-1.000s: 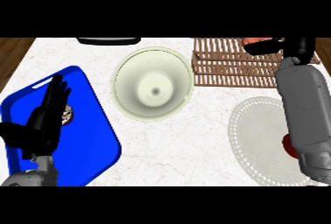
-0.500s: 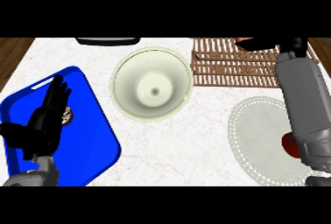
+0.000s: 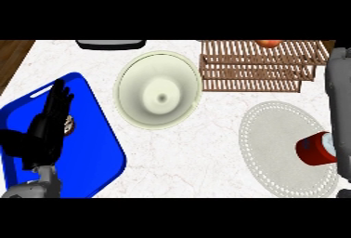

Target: Pick the squash from the placemat and place it in the tiered shelf

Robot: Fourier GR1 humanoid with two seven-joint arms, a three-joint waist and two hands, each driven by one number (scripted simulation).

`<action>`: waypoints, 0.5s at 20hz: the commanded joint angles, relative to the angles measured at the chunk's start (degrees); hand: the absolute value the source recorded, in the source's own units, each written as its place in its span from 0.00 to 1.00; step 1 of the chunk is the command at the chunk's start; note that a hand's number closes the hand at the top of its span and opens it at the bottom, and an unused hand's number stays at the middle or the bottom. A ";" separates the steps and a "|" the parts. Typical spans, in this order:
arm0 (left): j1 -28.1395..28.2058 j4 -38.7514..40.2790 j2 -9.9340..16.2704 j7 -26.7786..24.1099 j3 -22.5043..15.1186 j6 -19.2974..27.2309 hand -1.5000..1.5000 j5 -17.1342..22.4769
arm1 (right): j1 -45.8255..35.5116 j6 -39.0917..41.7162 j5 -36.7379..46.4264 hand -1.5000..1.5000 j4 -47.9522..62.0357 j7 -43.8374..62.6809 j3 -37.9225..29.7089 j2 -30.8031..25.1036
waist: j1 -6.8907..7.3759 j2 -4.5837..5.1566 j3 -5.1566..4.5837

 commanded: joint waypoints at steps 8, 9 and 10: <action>1.66 1.33 0.55 -2.07 1.62 -1.51 0.50 1.12 | 13.80 8.57 -8.21 0.00 -20.03 13.68 -7.57 -10.83 | -0.53 -0.15 -0.01; 0.70 -1.15 1.18 2.41 2.06 -1.17 0.50 1.78 | 17.61 12.18 -10.57 0.00 -24.13 14.15 -8.65 -11.35 | -1.20 -0.41 0.01; 0.50 1.11 1.78 -0.44 3.21 -2.16 0.50 2.45 | 18.23 13.12 -11.87 0.00 -25.70 15.62 -9.70 -12.53 | -0.85 -0.22 -0.01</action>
